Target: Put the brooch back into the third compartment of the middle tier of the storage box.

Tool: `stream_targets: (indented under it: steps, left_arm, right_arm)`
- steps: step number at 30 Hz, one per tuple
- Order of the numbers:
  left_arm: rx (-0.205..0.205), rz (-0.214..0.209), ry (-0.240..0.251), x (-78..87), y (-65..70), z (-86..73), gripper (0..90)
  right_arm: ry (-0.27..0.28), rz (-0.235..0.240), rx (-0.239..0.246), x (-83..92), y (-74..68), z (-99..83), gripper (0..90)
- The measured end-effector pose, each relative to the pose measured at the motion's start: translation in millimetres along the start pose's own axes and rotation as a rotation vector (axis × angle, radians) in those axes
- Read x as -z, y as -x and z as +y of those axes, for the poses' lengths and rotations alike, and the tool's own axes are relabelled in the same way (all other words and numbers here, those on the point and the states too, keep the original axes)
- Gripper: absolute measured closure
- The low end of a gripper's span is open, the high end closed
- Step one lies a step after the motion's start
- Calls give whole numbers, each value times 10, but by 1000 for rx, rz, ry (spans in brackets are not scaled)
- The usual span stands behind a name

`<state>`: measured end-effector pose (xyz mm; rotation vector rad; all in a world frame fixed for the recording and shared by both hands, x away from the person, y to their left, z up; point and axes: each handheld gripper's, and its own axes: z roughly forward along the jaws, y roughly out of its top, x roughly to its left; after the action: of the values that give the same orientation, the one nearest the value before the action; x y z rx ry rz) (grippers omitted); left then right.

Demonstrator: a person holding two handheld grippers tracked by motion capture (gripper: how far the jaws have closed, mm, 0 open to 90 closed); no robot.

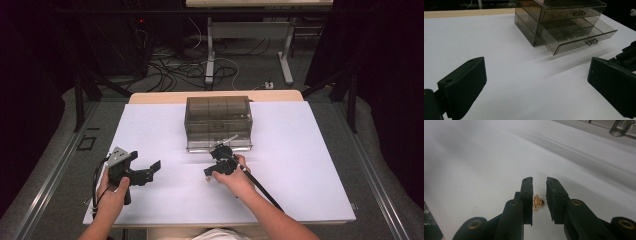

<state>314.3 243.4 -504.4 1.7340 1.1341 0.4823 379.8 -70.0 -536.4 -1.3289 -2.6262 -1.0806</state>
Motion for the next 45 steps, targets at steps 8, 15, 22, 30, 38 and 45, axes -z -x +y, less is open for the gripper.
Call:
stream_targets:
  steps: [8,15,22,30,38,45]
  left_arm:
    - [-5,3,-2,3,-4,1,26]
    - [-3,0,-3,2,1,1,26]
    - [-4,5,-8,3,-8,0,26]
    - [-7,1,-9,0,-2,2,26]
    - [0,2,-7,2,-1,1,26]
    - [0,2,-7,2,1,1,26]
  right_arm:
    - [-231,13,81,76,47,76,773]
    - [-329,-5,129,99,77,109,789]
    - [-294,-2,129,60,85,88,809]
    - [-26,16,-33,-100,-15,-27,842]
    - [-28,19,-36,-108,-15,-27,866]
    - [-304,15,74,53,45,85,885]
